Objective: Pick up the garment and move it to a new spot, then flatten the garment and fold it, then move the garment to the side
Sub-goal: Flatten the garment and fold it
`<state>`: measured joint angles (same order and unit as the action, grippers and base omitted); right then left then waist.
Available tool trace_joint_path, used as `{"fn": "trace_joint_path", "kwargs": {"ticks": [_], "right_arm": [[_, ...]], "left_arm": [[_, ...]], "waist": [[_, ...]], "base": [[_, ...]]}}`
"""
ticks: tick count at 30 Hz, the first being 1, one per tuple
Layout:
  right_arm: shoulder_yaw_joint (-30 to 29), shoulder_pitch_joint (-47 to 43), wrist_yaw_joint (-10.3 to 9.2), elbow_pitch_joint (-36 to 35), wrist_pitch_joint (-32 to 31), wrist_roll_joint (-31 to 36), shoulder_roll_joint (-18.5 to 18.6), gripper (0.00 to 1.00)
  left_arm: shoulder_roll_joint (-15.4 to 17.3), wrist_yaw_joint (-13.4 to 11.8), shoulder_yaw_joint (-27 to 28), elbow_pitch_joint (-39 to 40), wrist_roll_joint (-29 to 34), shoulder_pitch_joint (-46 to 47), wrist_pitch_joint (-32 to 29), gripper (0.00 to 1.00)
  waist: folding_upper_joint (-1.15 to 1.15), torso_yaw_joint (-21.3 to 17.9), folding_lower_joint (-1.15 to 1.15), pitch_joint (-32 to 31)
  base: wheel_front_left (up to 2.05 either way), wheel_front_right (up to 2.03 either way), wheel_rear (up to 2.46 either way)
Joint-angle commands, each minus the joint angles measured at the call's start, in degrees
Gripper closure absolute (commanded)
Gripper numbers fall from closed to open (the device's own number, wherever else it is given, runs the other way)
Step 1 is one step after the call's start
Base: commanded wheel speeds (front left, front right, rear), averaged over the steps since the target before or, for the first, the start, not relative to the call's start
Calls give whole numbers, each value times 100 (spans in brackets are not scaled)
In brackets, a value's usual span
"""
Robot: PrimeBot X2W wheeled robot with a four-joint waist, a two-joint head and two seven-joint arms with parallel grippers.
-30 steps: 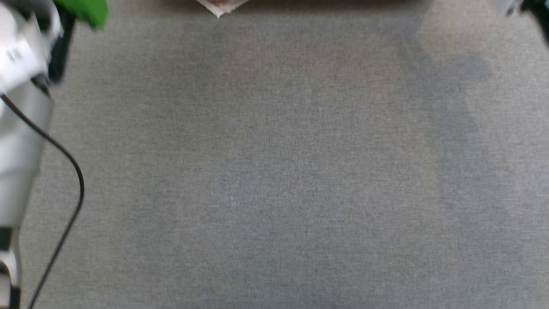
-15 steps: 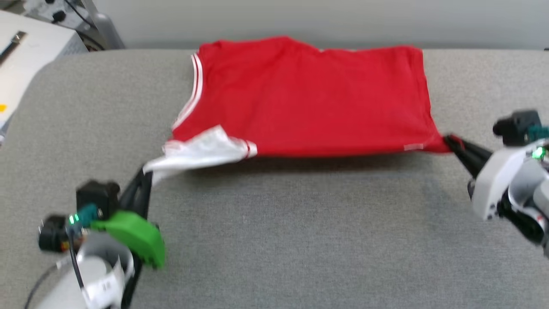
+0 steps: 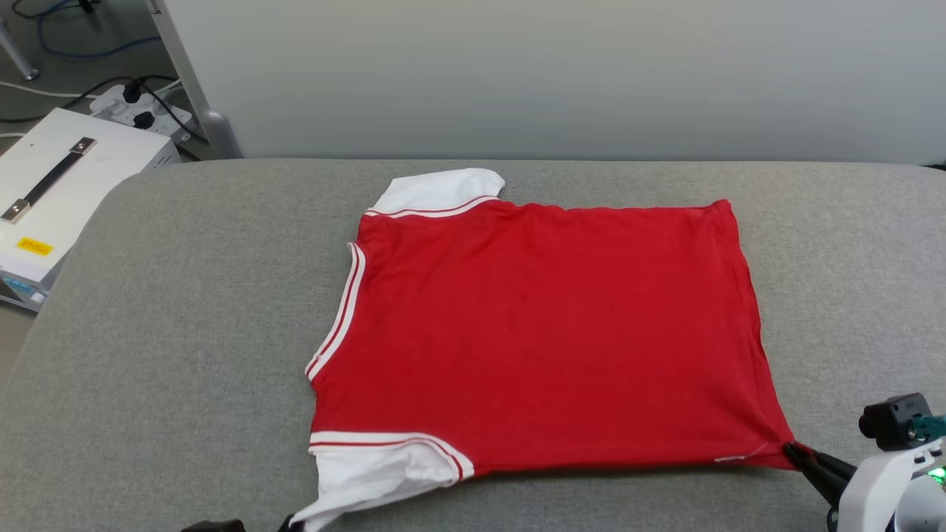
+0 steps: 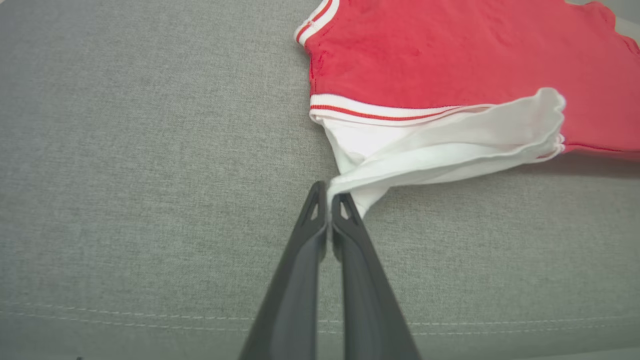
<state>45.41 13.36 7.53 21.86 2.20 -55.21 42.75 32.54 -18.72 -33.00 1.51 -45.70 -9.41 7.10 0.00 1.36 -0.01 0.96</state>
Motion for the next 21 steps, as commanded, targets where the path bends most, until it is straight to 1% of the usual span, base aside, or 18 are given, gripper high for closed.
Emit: {"fn": "trace_joint_path", "kwargs": {"ticks": [1, 5, 9, 15, 21], "right_arm": [[-101, -189, -4, -65, -81, 39, 33, 100], [-355, -608, -4, -335, -335, 117, -22, 100], [-731, -721, -4, -511, -524, 328, -137, 100], [-1262, -542, -4, -891, -938, 571, -303, 100], [-1813, -56, -4, -1297, -1336, 743, -402, 100]], "left_arm": [[-36, 24, -25, -48, -48, -113, 38, 100], [-86, 76, -46, -127, -158, -213, 33, 100], [-73, 248, -125, -202, -54, 3, 60, 100], [146, 612, -165, -318, 271, 1042, -191, 100], [286, 984, -132, -423, 502, 2356, -622, 100]], "waist": [[0, -25, 1, -23], [0, -61, 1, 36], [0, -78, 1, 147], [0, -85, 1, 442], [0, -219, 1, 1015]], "base": [[0, 0, 0], [0, 0, 0], [0, 0, 0], [0, 0, 0], [0, 0, 0]]}}
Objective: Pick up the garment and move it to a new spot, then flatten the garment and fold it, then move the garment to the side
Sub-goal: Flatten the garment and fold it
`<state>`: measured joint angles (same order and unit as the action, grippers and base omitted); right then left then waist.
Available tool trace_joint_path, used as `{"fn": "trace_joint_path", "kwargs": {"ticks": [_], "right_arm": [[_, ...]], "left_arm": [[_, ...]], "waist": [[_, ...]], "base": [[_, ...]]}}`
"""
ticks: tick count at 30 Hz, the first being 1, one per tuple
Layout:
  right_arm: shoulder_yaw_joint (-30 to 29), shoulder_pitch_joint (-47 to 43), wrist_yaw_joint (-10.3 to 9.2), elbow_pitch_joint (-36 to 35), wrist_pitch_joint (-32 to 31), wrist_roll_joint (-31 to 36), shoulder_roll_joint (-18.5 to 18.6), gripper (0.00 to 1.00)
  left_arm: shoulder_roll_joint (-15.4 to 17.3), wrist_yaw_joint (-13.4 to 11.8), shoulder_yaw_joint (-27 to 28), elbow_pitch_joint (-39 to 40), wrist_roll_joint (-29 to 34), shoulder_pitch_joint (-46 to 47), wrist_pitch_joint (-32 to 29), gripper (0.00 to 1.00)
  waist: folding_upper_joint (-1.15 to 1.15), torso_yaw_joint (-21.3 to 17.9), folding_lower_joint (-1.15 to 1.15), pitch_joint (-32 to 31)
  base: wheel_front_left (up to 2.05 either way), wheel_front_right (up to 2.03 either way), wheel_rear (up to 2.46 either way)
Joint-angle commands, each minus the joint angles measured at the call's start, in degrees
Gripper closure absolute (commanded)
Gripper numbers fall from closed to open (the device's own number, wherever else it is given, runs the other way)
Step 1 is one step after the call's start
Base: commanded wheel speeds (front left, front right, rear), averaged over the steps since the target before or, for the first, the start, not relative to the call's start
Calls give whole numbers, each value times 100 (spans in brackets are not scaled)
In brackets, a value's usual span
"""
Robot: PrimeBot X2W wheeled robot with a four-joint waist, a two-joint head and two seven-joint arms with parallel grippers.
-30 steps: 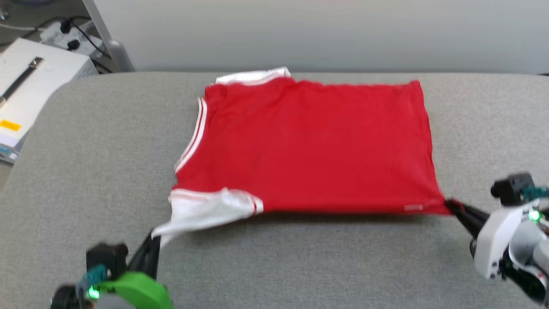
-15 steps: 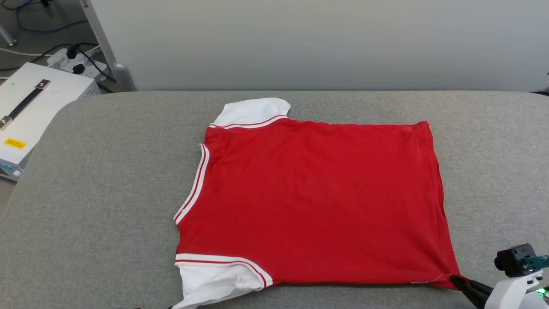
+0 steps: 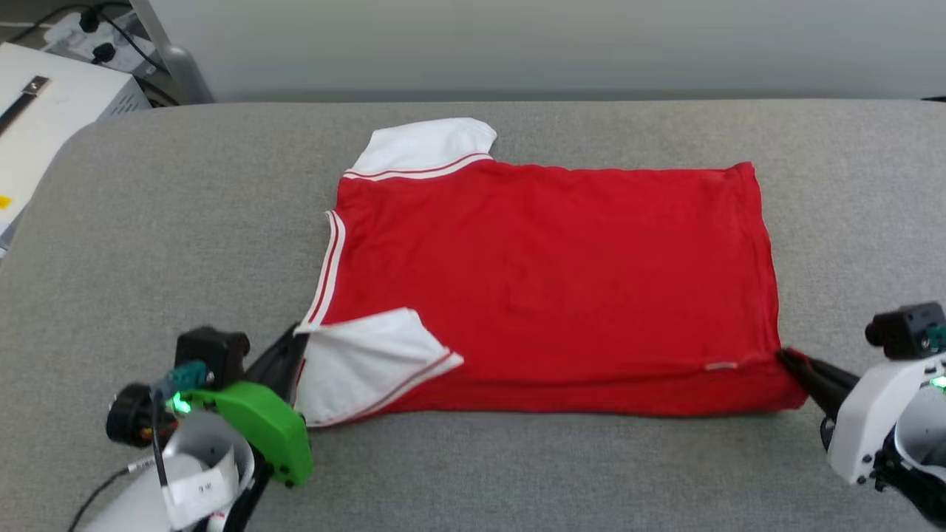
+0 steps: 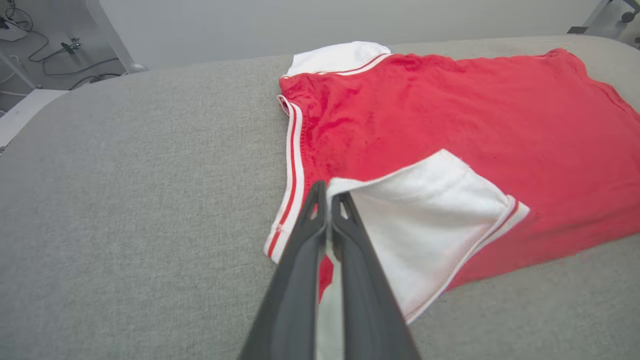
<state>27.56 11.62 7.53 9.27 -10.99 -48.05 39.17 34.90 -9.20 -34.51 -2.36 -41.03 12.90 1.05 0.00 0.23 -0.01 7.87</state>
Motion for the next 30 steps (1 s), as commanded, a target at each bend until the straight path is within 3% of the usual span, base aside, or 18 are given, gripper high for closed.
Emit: {"fn": "trace_joint_path", "kwargs": {"ticks": [1, 12, 25, 26, 27, 28, 30], "right_arm": [[-92, 204, -4, -67, -81, 29, -81, 100], [-207, 1536, -4, 496, -451, 243, -424, 100], [509, 1924, -4, 1479, -58, 84, -650, 100], [533, 1896, -4, 1498, 1, 43, -638, 100], [564, 1868, -4, 1499, 21, 7, -622, 85], [590, 1840, -4, 1475, 77, -22, -592, 0], [614, 1762, -4, 1420, 191, -75, -534, 0]], "left_arm": [[41, 68, 25, -70, 55, 292, -67, 100], [-314, 727, -38, -1513, 112, 1929, -284, 100], [-836, 1311, -181, -3486, -89, 2172, 170, 100], [-844, 1364, -178, -3571, -104, 2187, 257, 65], [-841, 1400, -181, -3621, -102, 2210, 331, 0], [-832, 1445, -171, -3667, -126, 2243, 393, 0], [-777, 1506, -174, -3685, -141, 2325, 449, 0]], "waist": [[0, -124, 1, 423], [0, -210, 1, 1299], [0, -114, 1, 1206], [0, -95, 1, 1130], [0, -81, 1, 1066], [0, -64, 1, 987], [0, -23, 1, 818]], "base": [[0, 0, 0], [0, 0, 0], [0, 0, 0], [0, 0, 0], [0, 0, 0], [0, 0, 0], [0, 0, 0]]}}
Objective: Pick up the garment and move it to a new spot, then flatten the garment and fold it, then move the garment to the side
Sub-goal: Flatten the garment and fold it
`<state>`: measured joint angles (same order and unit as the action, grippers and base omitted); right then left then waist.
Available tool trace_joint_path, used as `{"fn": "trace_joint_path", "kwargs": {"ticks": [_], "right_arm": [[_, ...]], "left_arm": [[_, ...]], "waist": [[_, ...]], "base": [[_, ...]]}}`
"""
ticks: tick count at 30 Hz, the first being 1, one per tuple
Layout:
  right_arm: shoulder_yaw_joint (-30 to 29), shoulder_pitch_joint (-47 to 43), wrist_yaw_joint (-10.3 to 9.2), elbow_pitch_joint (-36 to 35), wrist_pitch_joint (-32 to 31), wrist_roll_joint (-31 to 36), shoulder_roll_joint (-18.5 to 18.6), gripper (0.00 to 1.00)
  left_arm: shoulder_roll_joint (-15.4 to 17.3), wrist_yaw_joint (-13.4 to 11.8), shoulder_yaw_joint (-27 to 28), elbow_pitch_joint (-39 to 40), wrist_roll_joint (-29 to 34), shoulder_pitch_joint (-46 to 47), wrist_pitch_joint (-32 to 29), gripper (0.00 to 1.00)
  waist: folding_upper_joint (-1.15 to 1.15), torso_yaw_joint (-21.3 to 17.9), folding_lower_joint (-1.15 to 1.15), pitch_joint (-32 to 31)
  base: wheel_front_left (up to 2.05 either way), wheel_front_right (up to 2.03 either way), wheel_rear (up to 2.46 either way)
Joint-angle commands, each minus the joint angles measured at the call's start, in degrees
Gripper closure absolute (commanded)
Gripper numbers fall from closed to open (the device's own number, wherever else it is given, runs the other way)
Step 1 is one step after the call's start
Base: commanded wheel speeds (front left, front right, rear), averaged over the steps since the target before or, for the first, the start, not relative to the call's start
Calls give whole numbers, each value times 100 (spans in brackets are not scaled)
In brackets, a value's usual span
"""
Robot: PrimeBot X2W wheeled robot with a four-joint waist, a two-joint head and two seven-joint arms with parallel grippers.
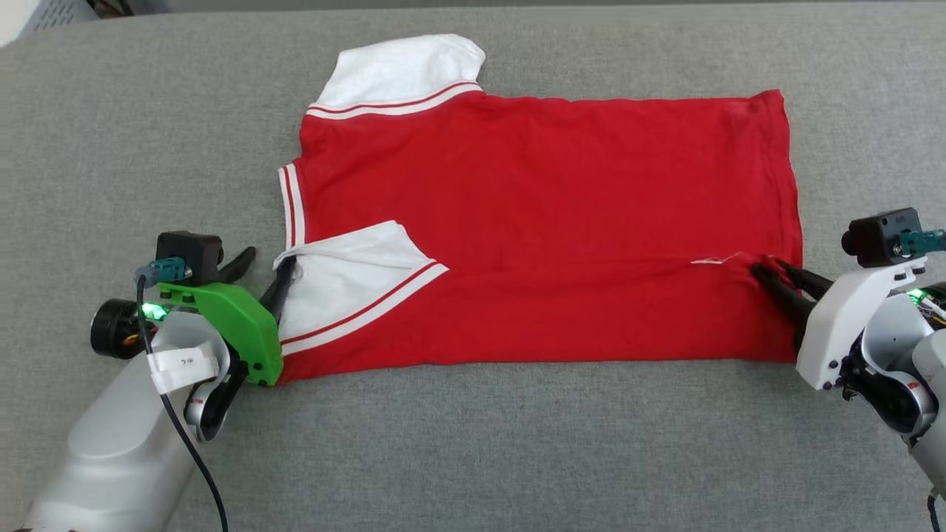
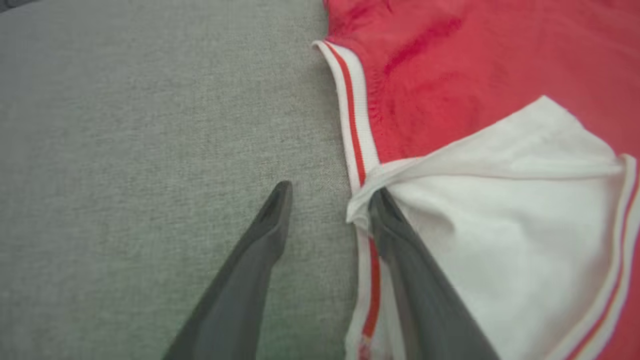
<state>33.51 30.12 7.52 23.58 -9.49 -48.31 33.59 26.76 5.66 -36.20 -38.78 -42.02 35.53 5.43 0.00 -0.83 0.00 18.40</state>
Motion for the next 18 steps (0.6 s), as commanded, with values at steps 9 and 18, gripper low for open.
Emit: {"fn": "trace_joint_path", "kwargs": {"ticks": [9, 18], "right_arm": [[-36, -458, -3, -429, 253, -106, 302, 0], [-214, -592, -3, -634, -5, -31, 284, 0]], "left_arm": [[562, 153, -60, 409, -590, 366, -1245, 0], [936, 179, -532, 1122, -1524, 526, -3739, 0]], "waist": [[0, 215, 0, -780], [0, 256, 0, -838]], "base": [[0, 0, 0], [0, 0, 0]]}}
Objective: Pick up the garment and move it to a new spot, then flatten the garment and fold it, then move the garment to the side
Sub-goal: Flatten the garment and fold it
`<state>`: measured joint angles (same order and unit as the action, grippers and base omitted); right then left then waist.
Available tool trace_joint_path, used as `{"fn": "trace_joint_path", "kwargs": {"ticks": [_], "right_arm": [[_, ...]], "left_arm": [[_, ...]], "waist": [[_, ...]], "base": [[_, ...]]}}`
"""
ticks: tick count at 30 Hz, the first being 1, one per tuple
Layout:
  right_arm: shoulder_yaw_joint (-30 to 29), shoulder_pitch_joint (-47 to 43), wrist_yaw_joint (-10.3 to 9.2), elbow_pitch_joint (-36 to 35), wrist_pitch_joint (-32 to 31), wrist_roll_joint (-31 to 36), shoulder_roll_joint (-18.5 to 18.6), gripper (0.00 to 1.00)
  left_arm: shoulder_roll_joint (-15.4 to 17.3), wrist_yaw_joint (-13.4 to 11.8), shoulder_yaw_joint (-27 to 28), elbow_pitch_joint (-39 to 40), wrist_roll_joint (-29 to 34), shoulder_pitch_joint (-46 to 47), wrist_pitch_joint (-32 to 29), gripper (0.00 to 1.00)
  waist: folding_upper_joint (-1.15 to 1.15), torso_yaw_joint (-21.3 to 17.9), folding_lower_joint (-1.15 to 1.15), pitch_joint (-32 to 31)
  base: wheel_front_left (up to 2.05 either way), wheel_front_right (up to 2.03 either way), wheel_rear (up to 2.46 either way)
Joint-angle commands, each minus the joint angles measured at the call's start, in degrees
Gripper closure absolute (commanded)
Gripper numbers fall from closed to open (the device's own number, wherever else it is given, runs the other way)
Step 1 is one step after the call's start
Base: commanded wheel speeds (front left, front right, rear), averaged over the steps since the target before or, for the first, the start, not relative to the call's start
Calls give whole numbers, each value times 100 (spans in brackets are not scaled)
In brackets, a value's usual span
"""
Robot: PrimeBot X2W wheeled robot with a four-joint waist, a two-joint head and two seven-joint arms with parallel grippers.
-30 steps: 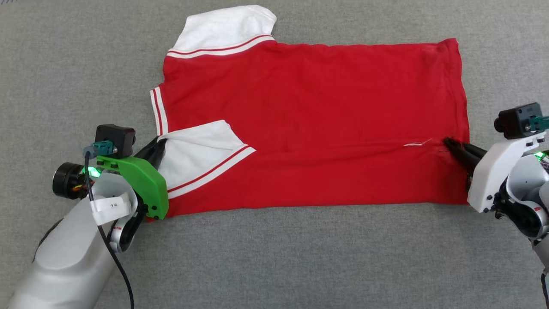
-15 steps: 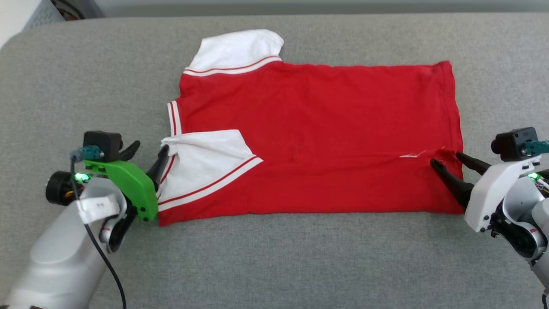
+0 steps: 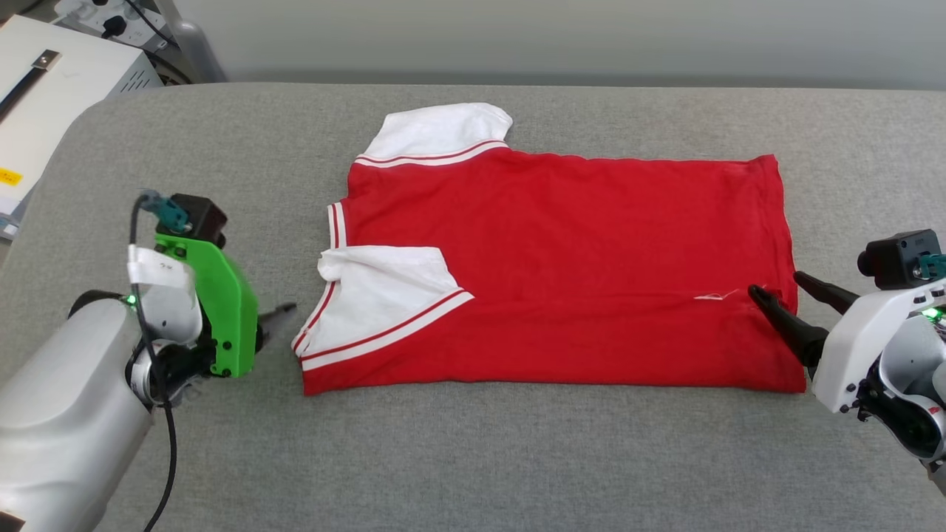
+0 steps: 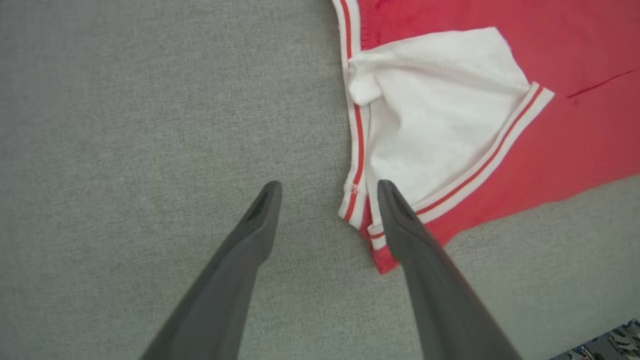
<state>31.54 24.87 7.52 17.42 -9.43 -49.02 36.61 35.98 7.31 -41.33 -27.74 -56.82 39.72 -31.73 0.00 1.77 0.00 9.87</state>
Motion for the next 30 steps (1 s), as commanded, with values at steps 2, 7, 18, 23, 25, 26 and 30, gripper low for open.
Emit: {"fn": "trace_joint_path", "kwargs": {"ticks": [2, 7, 18, 23, 25, 26, 30], "right_arm": [[-37, -75, -3, -41, -81, 60, -50, 0], [-47, -51, -3, -108, -220, 116, -156, 0], [62, 244, -3, -168, -295, 253, -312, 0], [79, 472, -3, -279, -402, 389, -57, 0], [69, 595, -3, -358, -586, 375, 101, 0], [73, 655, -3, -395, -693, 381, 187, 0], [197, 820, -3, -477, -1519, 195, 567, 0]], "left_arm": [[30, 15, -154, 113, -123, 106, -406, 0], [-30, 2, -393, 194, -154, 49, -821, 0], [-253, -27, -787, -431, 75, -234, -637, 100], [-199, 2, -821, -359, 80, -184, -365, 100], [-146, 7, -822, -263, 85, -143, -261, 100], [-124, 9, -818, -214, 91, -125, -206, 100], [-34, 13, -870, 84, 183, -86, -3, 100]], "waist": [[0, -20, 0, 50], [0, -116, 0, 172], [0, -390, 0, 423], [0, -342, 0, 251], [0, -318, 0, 180], [0, -304, 0, 143], [0, -233, 0, 38]], "base": [[0, 0, 0], [0, 0, 0], [0, 0, 0], [0, 0, 0], [0, 0, 0], [0, 0, 0], [0, 0, 0]]}}
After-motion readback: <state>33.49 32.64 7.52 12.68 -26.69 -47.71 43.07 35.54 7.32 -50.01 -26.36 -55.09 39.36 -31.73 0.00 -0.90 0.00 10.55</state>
